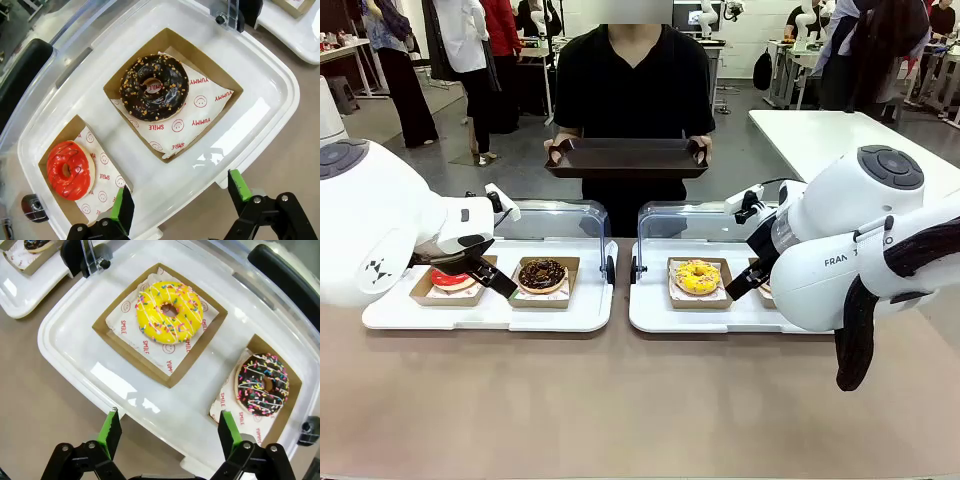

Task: Provide the desired donut to the person.
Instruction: Pick up and lift the Paper togo box containing the Donut pointed at by the person.

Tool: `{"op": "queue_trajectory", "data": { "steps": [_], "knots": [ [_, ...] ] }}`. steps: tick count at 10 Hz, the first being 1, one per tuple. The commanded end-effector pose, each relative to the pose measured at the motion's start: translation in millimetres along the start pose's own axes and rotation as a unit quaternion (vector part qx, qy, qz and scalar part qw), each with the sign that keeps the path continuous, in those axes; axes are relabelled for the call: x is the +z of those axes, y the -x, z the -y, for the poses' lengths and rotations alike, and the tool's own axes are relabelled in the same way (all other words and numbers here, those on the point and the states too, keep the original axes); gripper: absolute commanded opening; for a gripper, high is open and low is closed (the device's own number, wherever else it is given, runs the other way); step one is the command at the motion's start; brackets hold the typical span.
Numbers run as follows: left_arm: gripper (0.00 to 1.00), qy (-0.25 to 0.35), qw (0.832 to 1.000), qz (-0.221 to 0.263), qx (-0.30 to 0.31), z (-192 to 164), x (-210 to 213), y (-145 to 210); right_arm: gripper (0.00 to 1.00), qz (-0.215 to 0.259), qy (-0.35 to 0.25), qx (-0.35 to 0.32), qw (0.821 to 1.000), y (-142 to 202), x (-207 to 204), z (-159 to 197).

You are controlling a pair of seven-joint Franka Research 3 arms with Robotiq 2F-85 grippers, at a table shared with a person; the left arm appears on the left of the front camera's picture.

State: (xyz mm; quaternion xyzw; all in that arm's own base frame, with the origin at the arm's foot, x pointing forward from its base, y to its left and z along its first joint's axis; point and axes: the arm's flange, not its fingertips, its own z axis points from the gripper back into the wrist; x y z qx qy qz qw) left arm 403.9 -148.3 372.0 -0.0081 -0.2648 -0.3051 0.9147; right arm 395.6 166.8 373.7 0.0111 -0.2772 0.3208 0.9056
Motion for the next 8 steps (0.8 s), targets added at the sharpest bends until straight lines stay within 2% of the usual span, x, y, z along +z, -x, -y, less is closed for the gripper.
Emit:
{"op": "queue_trajectory", "data": {
  "steps": [1,8],
  "knots": [
    [1.0,0.0,1.0,0.0,0.0,0.1,0.0,0.0,1.0,0.0,0.0,0.0,1.0,0.0,0.0,0.0],
    [1.0,0.0,1.0,0.0,0.0,0.1,0.0,0.0,1.0,0.0,0.0,0.0,1.0,0.0,0.0,0.0]
  ]
}}
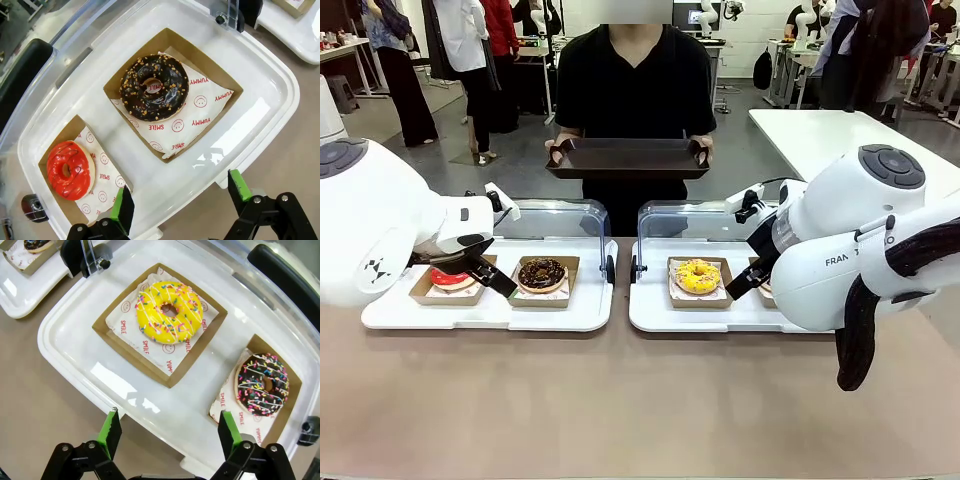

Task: Provide the desired donut to the person.
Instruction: Pick up and lift the Paper togo box containing the Donut pointed at by the person.

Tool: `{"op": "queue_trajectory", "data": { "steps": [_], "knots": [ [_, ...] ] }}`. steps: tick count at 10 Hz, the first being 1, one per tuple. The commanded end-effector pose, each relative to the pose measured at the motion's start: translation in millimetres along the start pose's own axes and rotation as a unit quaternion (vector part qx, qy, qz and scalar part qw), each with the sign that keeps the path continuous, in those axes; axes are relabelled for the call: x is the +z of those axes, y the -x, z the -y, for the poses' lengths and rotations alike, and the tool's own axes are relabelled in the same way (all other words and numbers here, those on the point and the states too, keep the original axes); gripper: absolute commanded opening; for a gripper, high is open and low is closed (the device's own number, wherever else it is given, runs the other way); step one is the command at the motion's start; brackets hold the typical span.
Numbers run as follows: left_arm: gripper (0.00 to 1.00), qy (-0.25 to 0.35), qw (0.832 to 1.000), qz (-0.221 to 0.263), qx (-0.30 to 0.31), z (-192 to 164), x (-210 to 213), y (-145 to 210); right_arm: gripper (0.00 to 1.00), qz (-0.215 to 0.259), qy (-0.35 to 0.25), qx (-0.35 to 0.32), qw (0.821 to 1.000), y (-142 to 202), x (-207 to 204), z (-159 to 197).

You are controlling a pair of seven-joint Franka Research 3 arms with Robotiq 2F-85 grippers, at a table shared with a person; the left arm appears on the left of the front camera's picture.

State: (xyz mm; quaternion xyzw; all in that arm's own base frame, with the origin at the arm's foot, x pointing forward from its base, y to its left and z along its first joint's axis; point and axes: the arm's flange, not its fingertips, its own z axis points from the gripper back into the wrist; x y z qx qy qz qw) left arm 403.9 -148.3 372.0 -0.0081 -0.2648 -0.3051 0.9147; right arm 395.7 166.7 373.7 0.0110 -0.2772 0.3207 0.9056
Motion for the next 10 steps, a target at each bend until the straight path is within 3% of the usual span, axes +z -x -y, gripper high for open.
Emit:
{"op": "queue_trajectory", "data": {
  "steps": [1,3,4,6,10],
  "knots": [
    [1.0,0.0,1.0,0.0,0.0,0,0,0,1.0,0.0,0.0,0.0,1.0,0,0,0],
    [1.0,0.0,1.0,0.0,0.0,0,0,0,1.0,0.0,0.0,0.0,1.0,0,0,0],
    [1.0,0.0,1.0,0.0,0.0,0,0,0,1.0,-0.015,-0.005,0.004,1.0,-8,27,-4],
    [1.0,0.019,0.999,-0.039,-0.026,-12,71,-29,1.0,-0.042,0.011,0.013,0.999,-37,96,-6],
    [1.0,0.018,0.999,-0.037,-0.028,-33,180,-66,1.0,-0.076,0.027,0.014,0.997,-73,195,-16]
  ]
}}
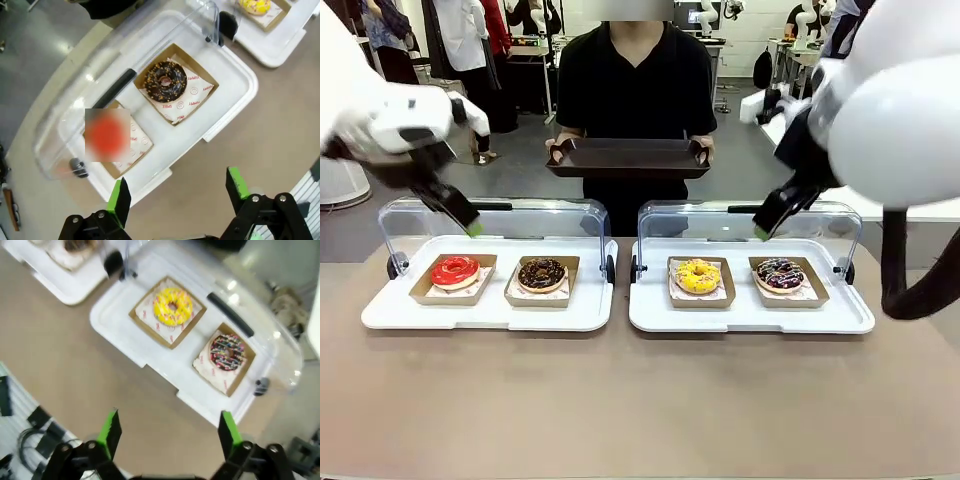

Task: Provide the desired donut to the person.
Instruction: Pick up and lift the Paper togo box containing the Donut pointed at by the person.

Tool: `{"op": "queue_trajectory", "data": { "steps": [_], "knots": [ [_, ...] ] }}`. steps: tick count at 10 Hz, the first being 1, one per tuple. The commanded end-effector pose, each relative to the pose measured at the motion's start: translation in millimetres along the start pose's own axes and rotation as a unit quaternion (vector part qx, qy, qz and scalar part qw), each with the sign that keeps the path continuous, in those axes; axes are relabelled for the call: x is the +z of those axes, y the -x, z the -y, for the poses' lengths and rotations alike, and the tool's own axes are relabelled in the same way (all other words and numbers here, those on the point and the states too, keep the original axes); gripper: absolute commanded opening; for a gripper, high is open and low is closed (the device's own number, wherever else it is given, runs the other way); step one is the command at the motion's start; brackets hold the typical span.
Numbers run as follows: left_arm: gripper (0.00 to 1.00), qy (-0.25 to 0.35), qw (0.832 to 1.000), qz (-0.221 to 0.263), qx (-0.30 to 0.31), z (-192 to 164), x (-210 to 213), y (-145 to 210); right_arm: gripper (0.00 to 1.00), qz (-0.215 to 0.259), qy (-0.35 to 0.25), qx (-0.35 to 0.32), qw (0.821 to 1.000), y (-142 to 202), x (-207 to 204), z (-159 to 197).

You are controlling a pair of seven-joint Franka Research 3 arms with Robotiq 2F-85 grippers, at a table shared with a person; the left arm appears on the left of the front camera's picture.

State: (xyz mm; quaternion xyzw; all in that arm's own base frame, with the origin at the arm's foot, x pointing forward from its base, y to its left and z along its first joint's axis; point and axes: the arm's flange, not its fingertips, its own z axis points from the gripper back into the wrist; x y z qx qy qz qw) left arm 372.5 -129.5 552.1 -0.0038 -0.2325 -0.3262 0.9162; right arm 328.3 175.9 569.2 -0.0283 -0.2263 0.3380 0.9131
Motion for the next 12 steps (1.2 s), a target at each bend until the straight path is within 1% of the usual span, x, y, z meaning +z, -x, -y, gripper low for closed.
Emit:
{"op": "queue_trajectory", "data": {
  "steps": [1,2,4,5,6,7,8,9,10,11,12],
  "knots": [
    [1.0,-0.005,1.0,0.005,-0.004,-7,20,-6,1.0,-0.013,0.029,-0.011,0.999,-11,9,-1],
    [1.0,0.0,1.0,0.0,0.0,0,0,0,1.0,0.0,0.0,0.0,1.0,0,0,0],
    [1.0,0.0,1.0,0.0,0.0,0,0,0,1.0,0.0,0.0,0.0,1.0,0,0,0],
    [1.0,-0.002,1.0,-0.001,-0.001,-2,19,-4,1.0,-0.004,0.002,-0.001,1.0,-5,14,-1],
    [1.0,0.075,0.997,0.021,-0.008,-28,16,4,1.0,0.017,-0.092,0.022,0.995,5,8,31],
    [1.0,0.15,0.987,0.047,-0.016,-48,22,14,1.0,0.046,-0.15,0.035,0.987,17,6,66],
    [1.0,0.211,0.974,0.067,-0.042,-72,30,19,1.0,0.095,-0.213,0.035,0.972,32,3,104],
    [1.0,0.267,0.959,0.084,-0.036,-95,34,27,1.0,0.141,-0.256,0.033,0.956,48,-4,135],
    [1.0,0.314,0.942,0.111,-0.027,-114,34,43,1.0,0.173,-0.291,0.044,0.94,70,-12,159],
    [1.0,0.347,0.93,0.123,-0.013,-138,33,58,1.0,0.208,-0.322,0.042,0.923,90,-17,182],
    [1.0,0.347,0.925,0.153,0.003,-156,31,71,1.0,0.241,-0.339,0.019,0.909,112,-20,202]
  ]
}}
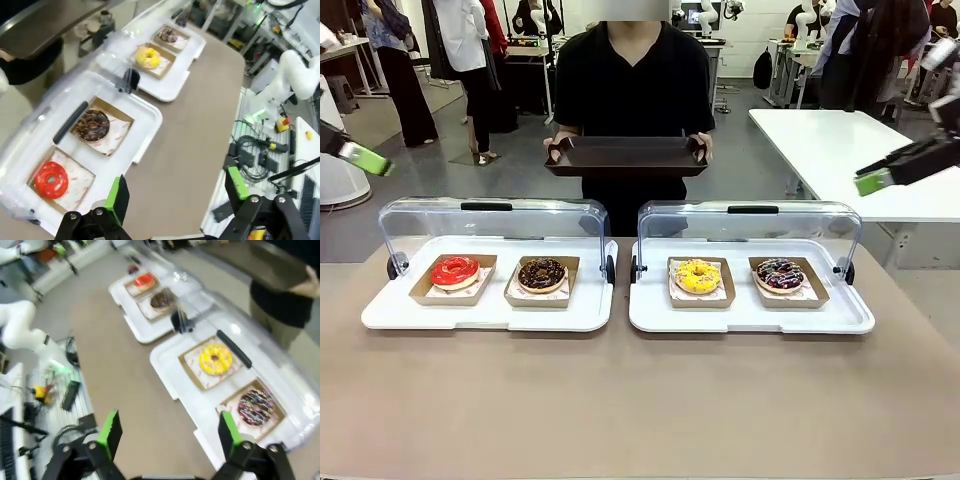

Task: Provide the desired donut to the person.
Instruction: Pick up and lift the Paper togo box containing the Donut pointed at by the person.

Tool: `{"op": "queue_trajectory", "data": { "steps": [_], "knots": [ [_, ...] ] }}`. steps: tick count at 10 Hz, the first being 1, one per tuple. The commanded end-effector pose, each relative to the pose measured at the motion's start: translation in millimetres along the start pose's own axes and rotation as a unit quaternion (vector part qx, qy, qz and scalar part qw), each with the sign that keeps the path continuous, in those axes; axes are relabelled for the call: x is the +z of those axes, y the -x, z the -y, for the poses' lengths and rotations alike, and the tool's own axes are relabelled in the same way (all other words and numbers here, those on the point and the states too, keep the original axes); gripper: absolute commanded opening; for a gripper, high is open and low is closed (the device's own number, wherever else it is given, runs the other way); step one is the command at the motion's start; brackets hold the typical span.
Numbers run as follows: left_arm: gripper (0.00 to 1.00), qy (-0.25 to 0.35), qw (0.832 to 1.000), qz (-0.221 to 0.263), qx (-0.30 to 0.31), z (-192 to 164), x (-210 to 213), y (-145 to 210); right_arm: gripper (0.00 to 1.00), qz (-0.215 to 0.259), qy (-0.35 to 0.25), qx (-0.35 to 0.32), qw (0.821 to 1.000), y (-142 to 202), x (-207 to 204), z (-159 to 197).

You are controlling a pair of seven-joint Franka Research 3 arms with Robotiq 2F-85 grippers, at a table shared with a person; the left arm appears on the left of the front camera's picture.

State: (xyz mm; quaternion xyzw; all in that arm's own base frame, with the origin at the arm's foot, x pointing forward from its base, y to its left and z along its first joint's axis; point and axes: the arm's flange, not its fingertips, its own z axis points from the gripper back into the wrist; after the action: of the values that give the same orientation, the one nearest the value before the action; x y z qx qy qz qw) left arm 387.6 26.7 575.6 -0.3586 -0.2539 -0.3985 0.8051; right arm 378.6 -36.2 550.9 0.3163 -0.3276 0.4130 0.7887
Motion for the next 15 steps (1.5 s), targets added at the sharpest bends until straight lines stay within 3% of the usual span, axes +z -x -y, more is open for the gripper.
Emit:
{"op": "queue_trajectory", "data": {
  "steps": [1,4,10,11,12,15],
  "knots": [
    [1.0,-0.012,0.999,0.045,-0.014,-26,15,12,1.0,0.045,-0.053,-0.019,0.997,19,22,19],
    [1.0,-0.017,0.996,0.086,-0.026,-35,33,63,1.0,0.11,-0.082,0.002,0.991,57,59,27],
    [1.0,-0.014,0.994,0.108,-0.024,-19,70,93,1.0,0.104,-0.062,-0.019,0.992,88,80,24],
    [1.0,-0.035,0.996,0.086,-0.015,-15,59,91,1.0,0.066,-0.066,0.006,0.996,80,64,17],
    [1.0,-0.021,0.995,0.099,-0.024,-20,74,95,1.0,0.095,-0.057,-0.031,0.993,93,82,24],
    [1.0,-0.021,0.995,0.099,-0.024,-20,74,95,1.0,0.095,-0.057,-0.031,0.993,93,82,24]
  ]
}}
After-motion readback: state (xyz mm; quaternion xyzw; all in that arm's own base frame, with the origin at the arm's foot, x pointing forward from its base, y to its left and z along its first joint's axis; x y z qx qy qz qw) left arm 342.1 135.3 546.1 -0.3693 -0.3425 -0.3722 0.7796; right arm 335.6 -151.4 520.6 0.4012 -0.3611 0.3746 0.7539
